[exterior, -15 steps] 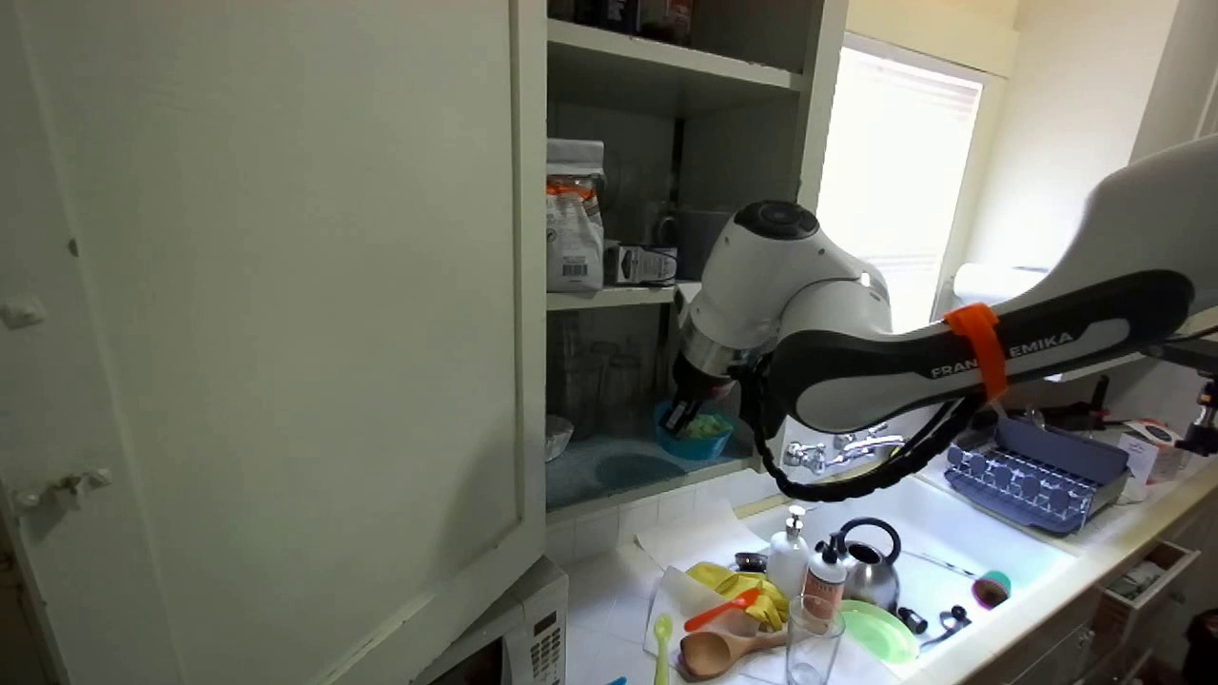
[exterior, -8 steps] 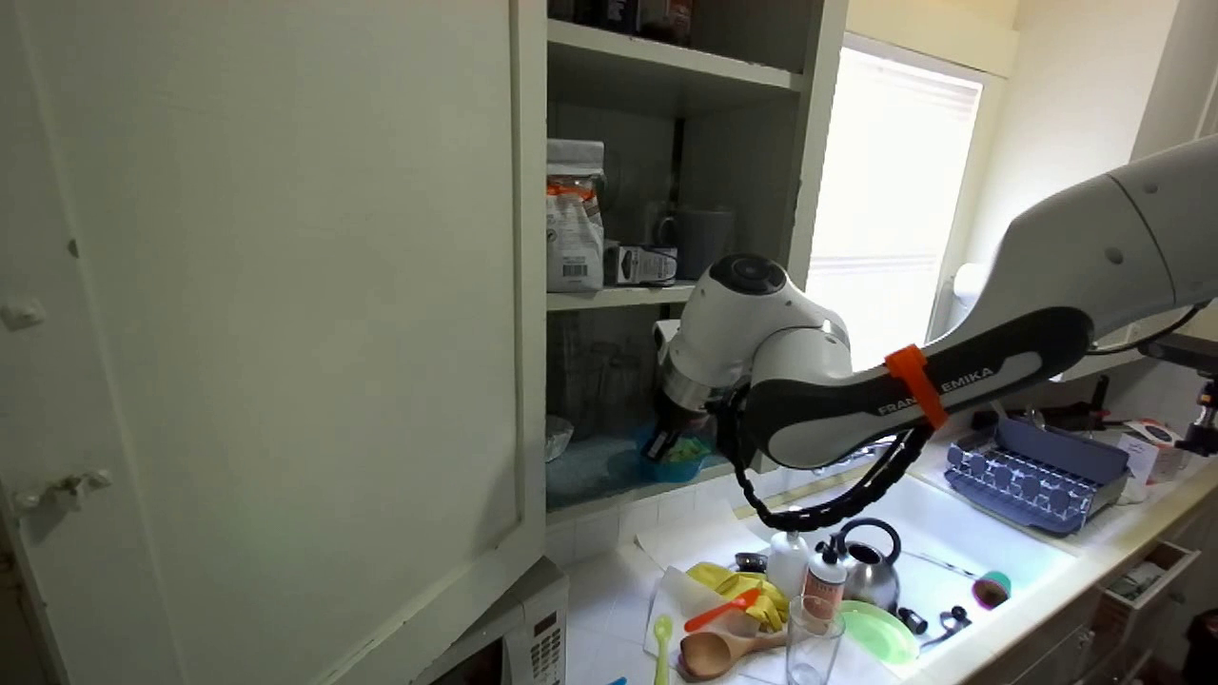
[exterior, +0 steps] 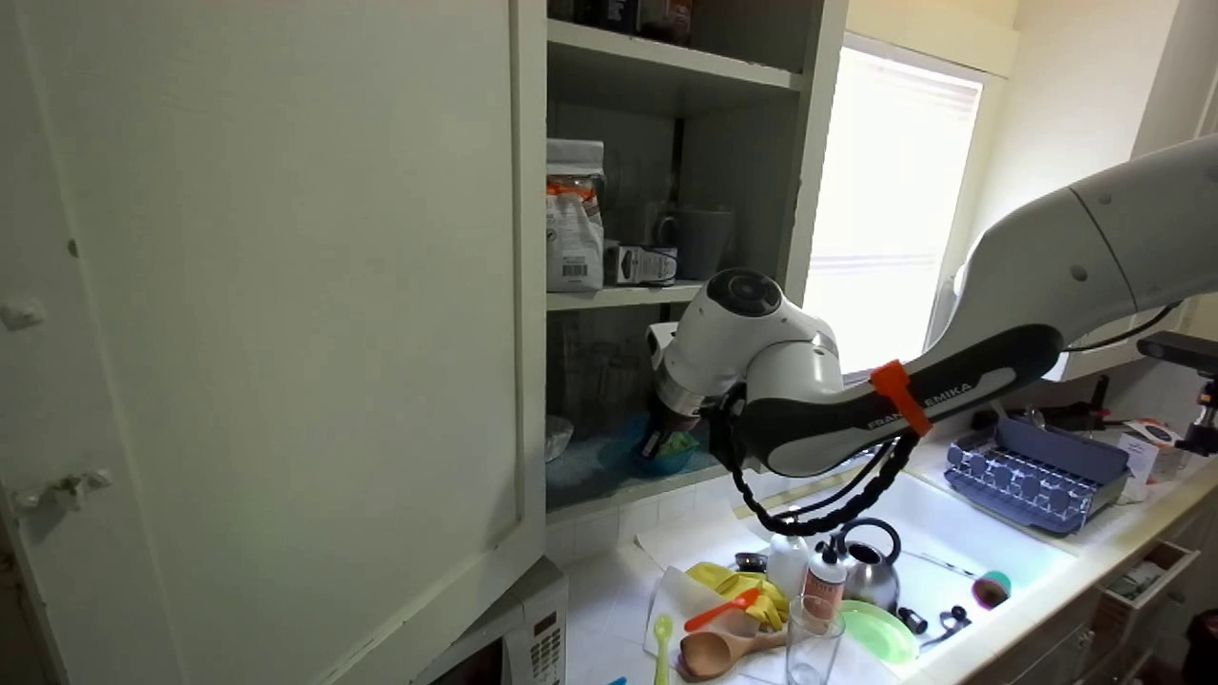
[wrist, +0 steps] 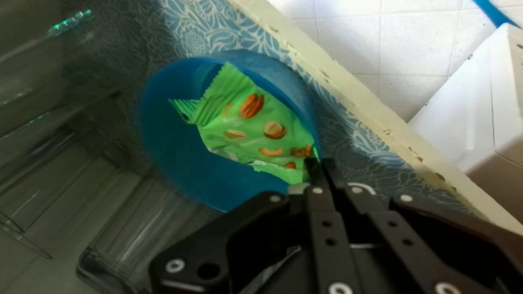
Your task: Put the blue bowl in the bottom shelf of the top cabinet
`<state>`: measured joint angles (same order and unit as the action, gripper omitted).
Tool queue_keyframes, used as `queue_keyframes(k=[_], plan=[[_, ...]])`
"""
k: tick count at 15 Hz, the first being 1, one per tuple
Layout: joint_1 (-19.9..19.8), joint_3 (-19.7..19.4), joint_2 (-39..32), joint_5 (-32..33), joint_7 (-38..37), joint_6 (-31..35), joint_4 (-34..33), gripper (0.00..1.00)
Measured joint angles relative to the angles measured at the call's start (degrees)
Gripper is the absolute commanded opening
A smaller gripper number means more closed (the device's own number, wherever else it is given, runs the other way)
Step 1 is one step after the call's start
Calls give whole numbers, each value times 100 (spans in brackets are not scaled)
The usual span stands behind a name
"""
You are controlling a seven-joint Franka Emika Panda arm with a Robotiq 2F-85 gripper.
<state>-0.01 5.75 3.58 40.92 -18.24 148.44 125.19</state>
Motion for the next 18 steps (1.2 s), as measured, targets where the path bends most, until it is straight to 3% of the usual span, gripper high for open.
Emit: queue_keyframes(k=[3, 4, 5, 7, 14, 16, 18], plan=[[0, -41, -133, 117, 115, 507, -8, 1], [-1, -47, -173, 157, 148, 651, -17, 29], [-1, -54, -211, 186, 175, 781, -27, 30], [-1, -65, -266, 199, 256, 960, -37, 43], [37, -1, -126, 194, 433, 992, -43, 95], [142, 85, 95, -87, 525, 919, -14, 100], [354, 203, 396, -755, 744, 299, 43, 100]])
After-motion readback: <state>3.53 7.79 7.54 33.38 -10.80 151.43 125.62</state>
